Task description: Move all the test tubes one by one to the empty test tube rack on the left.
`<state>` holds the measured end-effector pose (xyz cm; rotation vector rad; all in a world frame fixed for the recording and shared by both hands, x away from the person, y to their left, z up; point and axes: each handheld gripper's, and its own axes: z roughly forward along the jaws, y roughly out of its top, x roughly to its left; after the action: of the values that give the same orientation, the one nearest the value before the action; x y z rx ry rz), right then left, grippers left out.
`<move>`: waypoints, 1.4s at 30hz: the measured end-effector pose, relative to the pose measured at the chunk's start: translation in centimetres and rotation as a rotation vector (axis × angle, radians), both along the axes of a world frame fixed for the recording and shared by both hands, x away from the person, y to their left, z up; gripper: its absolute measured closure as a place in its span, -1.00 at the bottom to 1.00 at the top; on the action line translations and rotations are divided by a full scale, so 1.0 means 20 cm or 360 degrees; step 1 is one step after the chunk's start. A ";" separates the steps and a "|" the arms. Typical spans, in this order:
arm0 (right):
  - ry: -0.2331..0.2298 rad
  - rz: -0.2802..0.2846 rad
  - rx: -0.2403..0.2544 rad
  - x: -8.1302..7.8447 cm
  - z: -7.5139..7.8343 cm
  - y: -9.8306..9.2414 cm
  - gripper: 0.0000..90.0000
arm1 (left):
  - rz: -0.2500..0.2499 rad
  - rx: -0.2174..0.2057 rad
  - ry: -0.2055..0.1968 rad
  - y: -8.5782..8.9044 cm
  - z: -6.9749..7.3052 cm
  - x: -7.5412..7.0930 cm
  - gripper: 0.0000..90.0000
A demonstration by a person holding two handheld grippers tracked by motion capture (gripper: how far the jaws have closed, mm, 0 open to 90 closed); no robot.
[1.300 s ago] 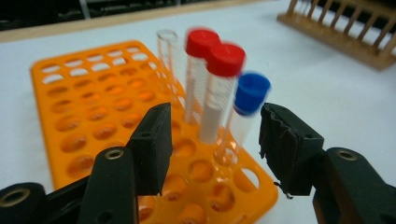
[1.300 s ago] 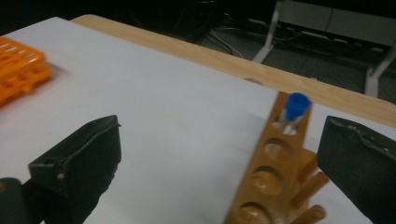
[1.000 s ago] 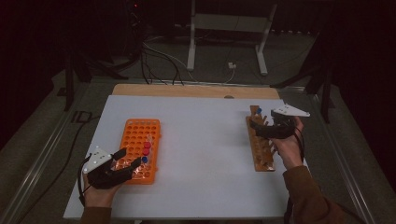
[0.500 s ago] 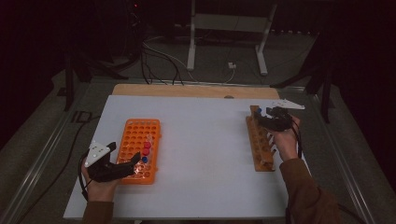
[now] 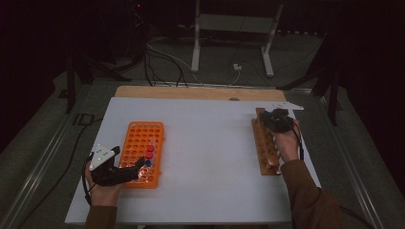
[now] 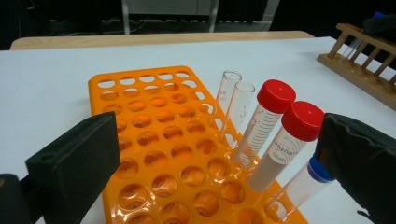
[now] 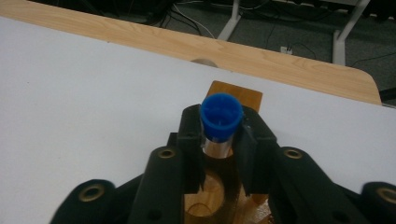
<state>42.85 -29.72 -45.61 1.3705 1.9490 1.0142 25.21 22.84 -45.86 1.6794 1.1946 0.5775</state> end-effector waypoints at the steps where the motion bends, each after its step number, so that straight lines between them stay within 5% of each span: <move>1: 0.0001 -0.0002 -0.0006 0.00 0.00 0.00 0.69 | 0.0000 0.0000 0.0001 0.00 0.00 0.00 -0.99; 15: -0.0135 -0.0046 0.0046 -0.07 0.09 -0.03 0.71 | -0.0018 -0.0011 -0.0009 0.01 0.01 -0.02 -0.99; 29: -0.0352 0.0021 0.0078 -0.23 0.29 -0.05 0.71 | -0.0016 -0.0041 -0.0163 -0.02 0.12 -0.06 -0.99; 42: -0.0310 0.0208 0.0037 -0.31 0.27 0.10 0.71 | -0.0100 0.0021 -0.0188 -0.16 0.16 -0.02 -0.98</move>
<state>36.74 -27.75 -40.23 1.1225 1.9051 1.1880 24.74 19.69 -42.63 1.6641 1.0522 0.6379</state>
